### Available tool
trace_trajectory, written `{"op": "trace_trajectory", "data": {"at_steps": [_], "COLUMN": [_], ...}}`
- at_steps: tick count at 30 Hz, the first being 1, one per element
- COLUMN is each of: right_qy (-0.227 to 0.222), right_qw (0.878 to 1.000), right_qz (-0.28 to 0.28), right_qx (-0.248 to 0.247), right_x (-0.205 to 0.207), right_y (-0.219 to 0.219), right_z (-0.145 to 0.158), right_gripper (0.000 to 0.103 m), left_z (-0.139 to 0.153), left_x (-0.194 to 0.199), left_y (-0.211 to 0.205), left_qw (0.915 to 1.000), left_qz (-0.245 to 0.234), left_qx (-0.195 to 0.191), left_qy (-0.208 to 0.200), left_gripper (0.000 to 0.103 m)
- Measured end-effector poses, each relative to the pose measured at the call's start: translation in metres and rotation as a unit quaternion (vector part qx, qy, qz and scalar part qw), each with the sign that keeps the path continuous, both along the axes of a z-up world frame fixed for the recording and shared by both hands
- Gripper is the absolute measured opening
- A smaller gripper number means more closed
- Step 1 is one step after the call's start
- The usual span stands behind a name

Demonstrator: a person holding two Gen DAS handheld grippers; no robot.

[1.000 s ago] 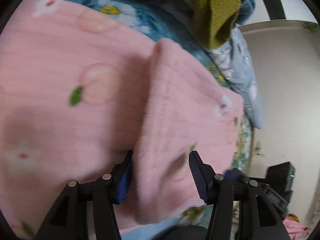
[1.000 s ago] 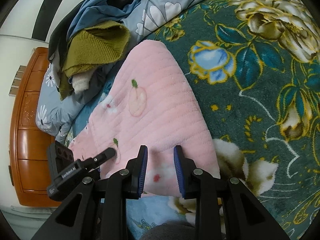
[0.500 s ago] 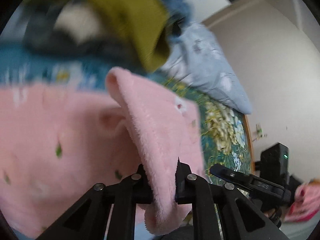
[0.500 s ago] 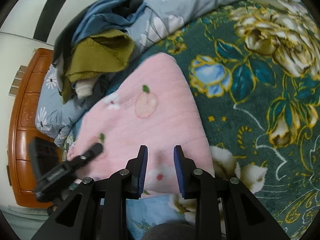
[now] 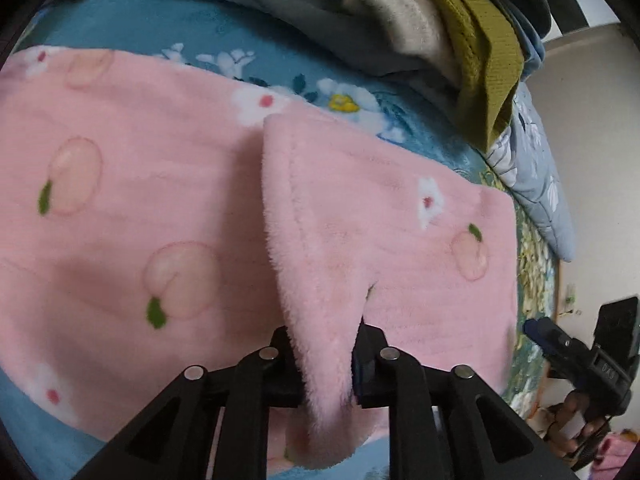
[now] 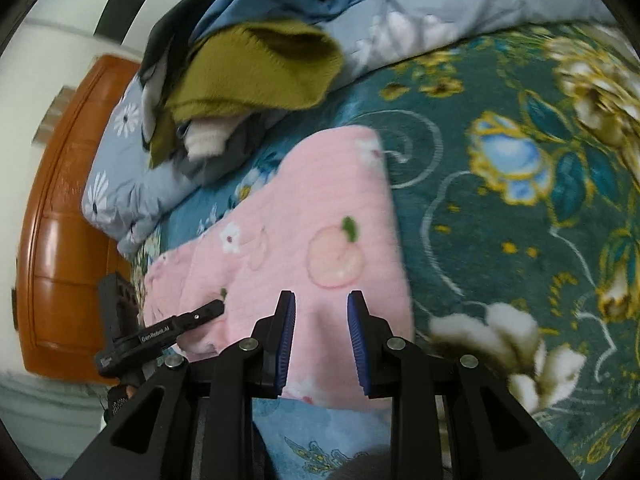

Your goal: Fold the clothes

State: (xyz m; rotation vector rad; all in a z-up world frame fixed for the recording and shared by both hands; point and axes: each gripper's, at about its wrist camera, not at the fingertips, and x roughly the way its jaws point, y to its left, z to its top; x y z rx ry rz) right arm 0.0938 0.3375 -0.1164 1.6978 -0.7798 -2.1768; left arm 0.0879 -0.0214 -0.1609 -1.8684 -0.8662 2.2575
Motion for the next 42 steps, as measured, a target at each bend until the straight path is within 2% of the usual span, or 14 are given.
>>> {"op": "trace_trajectory", "data": {"at_steps": [4,8,12,16,20,23,25,28,30,32,34,37,38,42], "right_qy": [-0.02,-0.037,-0.053,-0.058,-0.033,-0.019,-0.011,0.004,0.004,-0.001,-0.005,-0.01,-0.01,-0.01], "right_qw": [0.998,0.998,0.997,0.996,0.996,0.996,0.994,0.992,0.991,0.991,0.992,0.993,0.993,0.992], "right_qz": [0.021,0.018,0.015,0.009,-0.011,-0.025,-0.031,-0.036,-0.035,-0.03,-0.023,-0.01,-0.006,0.007], "right_qx": [0.048,0.055,0.062,0.071,0.08,0.089,0.105,0.122,0.128,0.13,0.125,0.121,0.121,0.129], "right_x": [-0.011,-0.014,-0.016,-0.016,-0.008,-0.002,0.0,-0.001,-0.003,-0.004,-0.005,-0.005,-0.005,-0.003], "right_y": [-0.014,-0.014,-0.014,-0.013,-0.008,-0.004,-0.004,-0.012,-0.02,-0.031,-0.045,-0.066,-0.072,-0.091], "right_z": [-0.019,-0.029,-0.04,-0.042,-0.022,-0.009,-0.002,0.006,0.008,0.011,0.011,0.015,0.016,0.023], "right_gripper": [0.027,0.027,0.027,0.027,0.027,0.027,0.03,0.045,0.046,0.056,0.057,0.062,0.069,0.07], "left_z": [-0.01,-0.019,-0.011,0.01,0.032,0.047,0.049,0.033,0.015,-0.005,-0.027,-0.055,-0.059,-0.072], "left_x": [-0.009,-0.003,0.002,0.017,0.055,0.093,0.118,0.153,0.171,0.173,0.176,0.178,0.177,0.17], "left_y": [0.01,-0.006,-0.015,-0.039,-0.095,-0.141,-0.173,-0.22,-0.246,-0.258,-0.272,-0.287,-0.29,-0.297], "left_qw": [1.0,0.9992,0.9983,0.997,0.987,0.9699,0.9524,0.9291,0.9137,0.9002,0.8814,0.8442,0.8374,0.8172], "left_qz": [0.0,0.021,0.028,0.044,0.13,0.219,0.279,0.351,0.393,0.423,0.452,0.49,0.494,0.505], "left_qx": [-0.003,0.027,0.05,0.061,0.065,0.022,-0.032,-0.038,-0.014,0.026,0.09,0.184,0.201,0.246], "left_qy": [-0.008,-0.018,-0.014,0.018,0.068,0.104,0.119,0.111,0.103,0.101,0.105,0.115,0.118,0.127], "left_gripper": [0.027,0.03,0.033,0.046,0.054,0.062,0.072,0.075,0.077,0.079,0.079,0.079,0.079,0.079]}}
